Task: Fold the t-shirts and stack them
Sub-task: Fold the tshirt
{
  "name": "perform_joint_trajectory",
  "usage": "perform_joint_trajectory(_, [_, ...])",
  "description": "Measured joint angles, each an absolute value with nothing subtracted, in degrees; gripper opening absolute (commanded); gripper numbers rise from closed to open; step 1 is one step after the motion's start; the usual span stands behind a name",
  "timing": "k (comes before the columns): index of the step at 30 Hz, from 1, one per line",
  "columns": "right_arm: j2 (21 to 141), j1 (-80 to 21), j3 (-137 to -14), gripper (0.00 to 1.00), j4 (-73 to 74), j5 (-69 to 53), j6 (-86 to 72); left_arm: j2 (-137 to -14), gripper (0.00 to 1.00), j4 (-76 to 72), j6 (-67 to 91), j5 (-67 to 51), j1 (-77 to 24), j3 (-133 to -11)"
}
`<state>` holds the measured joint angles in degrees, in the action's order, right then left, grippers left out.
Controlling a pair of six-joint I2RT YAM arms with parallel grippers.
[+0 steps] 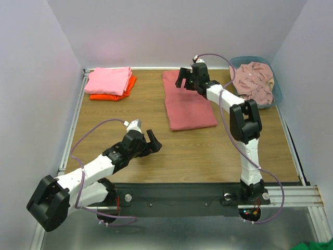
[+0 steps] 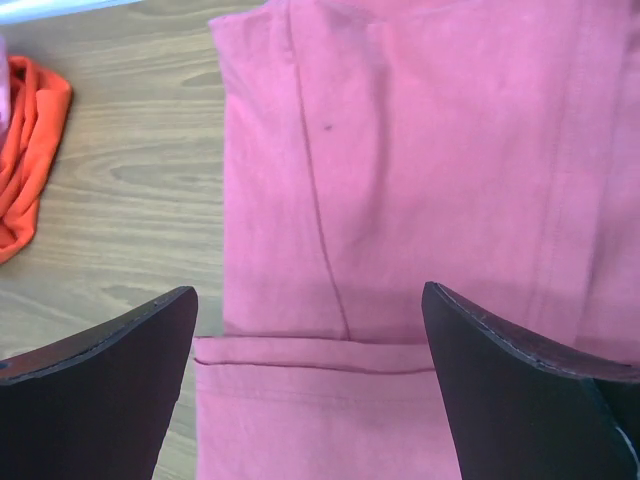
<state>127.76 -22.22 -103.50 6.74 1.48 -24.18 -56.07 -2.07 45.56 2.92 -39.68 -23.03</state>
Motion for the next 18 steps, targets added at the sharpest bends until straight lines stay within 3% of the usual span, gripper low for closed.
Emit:
perform_joint_trajectory(4, [126.2,-21.8,-102.7,1.00,6.5,3.5,-24.0,-56.3,0.98,-1.7,45.5,3.3,-39.7,-23.7])
perform_joint_trajectory(11, [99.8,-19.8,-69.9,1.00,6.9,8.4,-31.3,-66.8,0.98,-4.8,43.3,3.4,-39.7,-32.0])
perform_joint_trajectory(15, [87.4,-12.9,-56.1,1.00,6.4,3.9,-36.8,-77.6,0.82,-6.3,40.9,2.0,-39.3,-40.8])
perform_joint_trajectory(17, [85.1,-10.6,-51.3,1.00,5.9,3.1,-38.4,-84.0,0.79,-7.4,39.9,1.3,-39.2,-45.7])
perform_joint_trajectory(18, [84.4,-10.0,-49.0,0.99,6.3,2.7,-39.2,-86.5,0.72,-7.8,39.6,0.8,-39.2,-47.5])
